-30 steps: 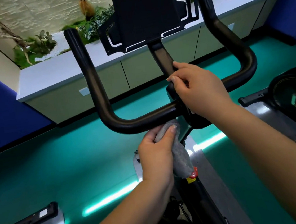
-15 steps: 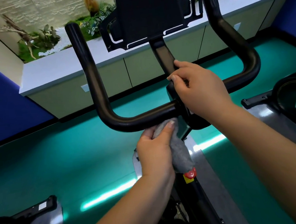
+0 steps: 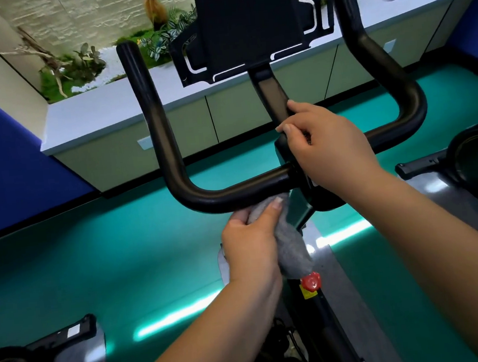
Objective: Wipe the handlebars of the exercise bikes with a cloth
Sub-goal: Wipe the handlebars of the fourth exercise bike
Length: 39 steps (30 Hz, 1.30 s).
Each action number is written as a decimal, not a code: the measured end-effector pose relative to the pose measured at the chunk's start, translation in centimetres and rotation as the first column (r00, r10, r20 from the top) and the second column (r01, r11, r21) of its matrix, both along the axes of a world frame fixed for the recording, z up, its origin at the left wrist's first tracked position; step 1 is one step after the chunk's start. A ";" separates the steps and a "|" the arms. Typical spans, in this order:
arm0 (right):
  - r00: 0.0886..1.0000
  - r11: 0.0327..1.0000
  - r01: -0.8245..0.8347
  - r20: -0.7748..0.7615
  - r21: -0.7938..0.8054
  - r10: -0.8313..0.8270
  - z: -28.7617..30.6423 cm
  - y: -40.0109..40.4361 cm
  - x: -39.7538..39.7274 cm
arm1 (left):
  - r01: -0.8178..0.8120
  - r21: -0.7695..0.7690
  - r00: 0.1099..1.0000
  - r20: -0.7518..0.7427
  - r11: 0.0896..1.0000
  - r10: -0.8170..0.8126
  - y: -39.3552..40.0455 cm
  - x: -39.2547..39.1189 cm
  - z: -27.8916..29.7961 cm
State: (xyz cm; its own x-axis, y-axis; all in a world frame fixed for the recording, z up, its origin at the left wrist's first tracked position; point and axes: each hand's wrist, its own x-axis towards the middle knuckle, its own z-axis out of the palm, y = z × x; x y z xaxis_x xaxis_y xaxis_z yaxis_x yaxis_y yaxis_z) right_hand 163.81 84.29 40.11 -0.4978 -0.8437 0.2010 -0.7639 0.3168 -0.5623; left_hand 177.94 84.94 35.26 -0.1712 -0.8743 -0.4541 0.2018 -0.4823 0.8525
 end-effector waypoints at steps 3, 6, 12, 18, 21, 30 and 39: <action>1.000 1.000 -0.004 -0.004 0.005 0.004 0.1 0.0 0.1 | -0.029 -0.033 1.000 0.008 0.999 0.029 -0.5 2.5 -0.2; 1.000 1.000 -0.011 -0.024 0.013 0.011 0.2 0.1 0.1 | -0.077 -0.078 0.997 0.009 0.994 0.078 -1.4 4.9 -0.3; 0.999 1.000 0.007 -0.045 0.003 -0.007 0.2 -0.1 0.4 | -0.121 -0.162 0.992 0.015 0.979 0.125 -2.9 6.7 -0.6; 0.987 0.979 -0.137 -0.111 -0.154 0.121 0.6 -0.6 3.0 | -0.065 -0.192 0.995 0.059 0.979 0.078 -2.9 6.3 -1.2; 0.961 0.946 -0.270 -0.111 -0.180 0.253 0.5 -0.9 4.5 | -0.181 -0.190 0.982 0.010 0.965 0.186 -4.0 7.7 -0.7; 0.921 0.920 -0.390 0.043 0.034 0.388 -0.2 -2.2 7.3 | -0.292 -0.410 0.938 0.054 0.864 0.343 -9.5 8.2 1.5; 0.951 0.952 -0.305 0.061 0.034 0.303 -0.3 -3.1 8.1 | -0.274 -0.508 0.901 0.163 0.816 0.403 -6.3 6.2 -0.1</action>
State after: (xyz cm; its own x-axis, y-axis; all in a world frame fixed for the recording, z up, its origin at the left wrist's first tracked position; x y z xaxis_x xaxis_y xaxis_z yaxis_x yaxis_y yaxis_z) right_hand 171.96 81.21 39.80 -0.2257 -0.9639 0.1413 -0.7967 0.0991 -0.5962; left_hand 184.12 78.66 35.16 0.2385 -0.9706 0.0326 0.0258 0.0399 0.9989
